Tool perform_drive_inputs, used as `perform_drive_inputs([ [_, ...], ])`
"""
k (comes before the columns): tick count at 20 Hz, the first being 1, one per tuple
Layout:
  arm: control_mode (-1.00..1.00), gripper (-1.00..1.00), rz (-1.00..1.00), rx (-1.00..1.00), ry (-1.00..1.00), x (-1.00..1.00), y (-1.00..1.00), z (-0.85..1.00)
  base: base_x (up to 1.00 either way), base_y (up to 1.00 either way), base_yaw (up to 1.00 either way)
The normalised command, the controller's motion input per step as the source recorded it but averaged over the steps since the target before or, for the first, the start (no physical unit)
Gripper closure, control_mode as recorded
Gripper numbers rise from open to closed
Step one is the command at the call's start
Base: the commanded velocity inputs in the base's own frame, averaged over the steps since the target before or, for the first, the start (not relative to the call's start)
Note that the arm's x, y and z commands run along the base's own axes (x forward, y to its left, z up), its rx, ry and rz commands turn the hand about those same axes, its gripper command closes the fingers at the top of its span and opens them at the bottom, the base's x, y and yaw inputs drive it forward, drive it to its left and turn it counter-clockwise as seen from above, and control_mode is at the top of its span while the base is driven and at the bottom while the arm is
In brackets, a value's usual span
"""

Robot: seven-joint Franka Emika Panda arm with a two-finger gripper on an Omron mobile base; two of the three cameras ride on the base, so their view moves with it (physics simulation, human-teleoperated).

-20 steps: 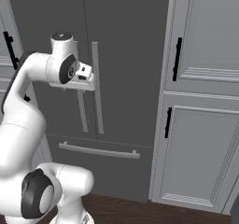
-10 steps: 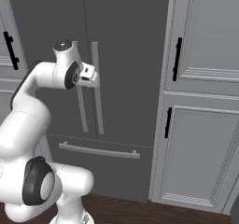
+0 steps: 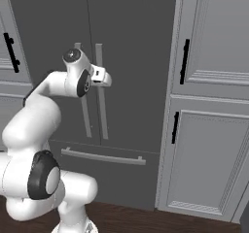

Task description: Take the strawberry from the fridge and place it on top of the pancake, located on the dining counter.

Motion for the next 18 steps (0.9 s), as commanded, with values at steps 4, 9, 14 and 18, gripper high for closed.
perform_drive_inputs([
  [4,-1.0,-1.0,0.0,-0.04,-0.08,0.59,-0.09,-0.13,0.0,0.0,0.0],
  [9,-1.0,-1.0,0.0,0.0,-0.04,0.4,0.0,0.0,0.0,0.0,0.0],
  [14,-1.0,-1.0,0.0,0.0,-0.08,0.33,0.0,0.0,0.0,0.0,0.0],
  [18,-1.0,-1.0,0.0,0.0,-0.08,0.45,0.06,0.0,0.0,0.0,0.0],
])
